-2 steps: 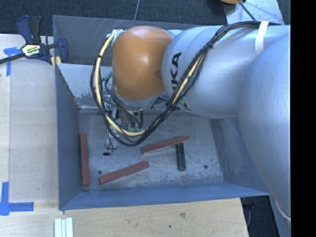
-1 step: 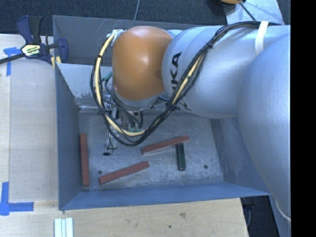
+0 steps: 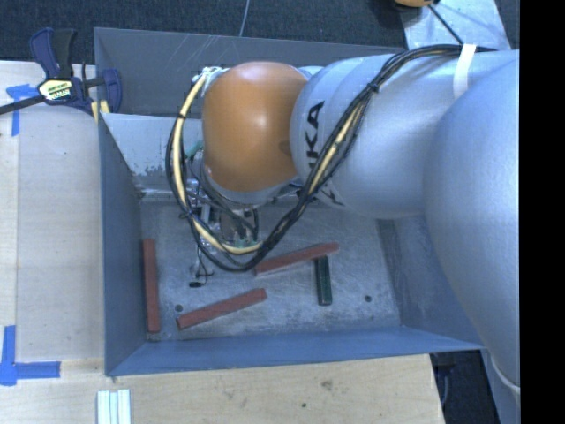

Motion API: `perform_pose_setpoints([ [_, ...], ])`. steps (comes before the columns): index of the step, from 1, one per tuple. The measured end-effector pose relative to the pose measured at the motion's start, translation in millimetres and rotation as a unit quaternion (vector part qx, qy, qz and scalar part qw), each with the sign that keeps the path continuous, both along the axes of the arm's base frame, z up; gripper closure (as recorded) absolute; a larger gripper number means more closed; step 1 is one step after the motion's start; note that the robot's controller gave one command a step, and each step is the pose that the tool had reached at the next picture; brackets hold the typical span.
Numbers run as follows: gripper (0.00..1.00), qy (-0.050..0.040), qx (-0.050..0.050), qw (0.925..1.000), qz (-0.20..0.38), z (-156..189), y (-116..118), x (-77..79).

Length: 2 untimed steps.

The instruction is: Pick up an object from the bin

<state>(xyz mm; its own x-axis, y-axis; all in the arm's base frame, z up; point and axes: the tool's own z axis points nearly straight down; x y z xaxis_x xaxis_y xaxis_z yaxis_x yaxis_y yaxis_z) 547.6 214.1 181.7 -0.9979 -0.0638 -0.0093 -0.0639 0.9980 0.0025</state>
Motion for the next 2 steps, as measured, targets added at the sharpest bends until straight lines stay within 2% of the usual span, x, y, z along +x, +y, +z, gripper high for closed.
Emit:
perform_pose_setpoints([
  [1,0.00,0.0009,-0.001,0.9977,0.068,-60.8,-24.1,-10.0],
  [2,1.00,0.0023,-0.001,0.9952,0.097,-108.4,-42.9,-39.5],
])
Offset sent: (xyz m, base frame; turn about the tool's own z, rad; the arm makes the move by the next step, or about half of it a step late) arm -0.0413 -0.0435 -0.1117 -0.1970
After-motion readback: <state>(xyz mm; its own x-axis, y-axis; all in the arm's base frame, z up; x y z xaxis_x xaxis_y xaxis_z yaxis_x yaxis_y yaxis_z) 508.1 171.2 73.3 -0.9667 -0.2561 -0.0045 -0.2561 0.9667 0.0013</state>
